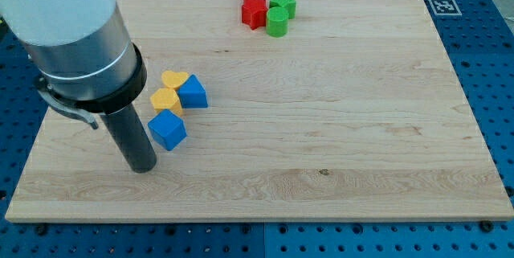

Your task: Push the blue cube into the blue triangle

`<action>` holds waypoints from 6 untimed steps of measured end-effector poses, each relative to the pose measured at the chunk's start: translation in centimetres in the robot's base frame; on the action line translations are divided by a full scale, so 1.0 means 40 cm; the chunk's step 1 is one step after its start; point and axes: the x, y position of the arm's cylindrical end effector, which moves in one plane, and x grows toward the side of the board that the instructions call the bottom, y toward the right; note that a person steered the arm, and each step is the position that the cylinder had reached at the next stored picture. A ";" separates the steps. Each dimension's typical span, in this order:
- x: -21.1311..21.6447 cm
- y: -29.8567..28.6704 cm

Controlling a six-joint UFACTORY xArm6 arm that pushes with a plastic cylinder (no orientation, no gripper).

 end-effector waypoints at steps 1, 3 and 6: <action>-0.042 0.012; -0.145 0.143; -0.295 0.180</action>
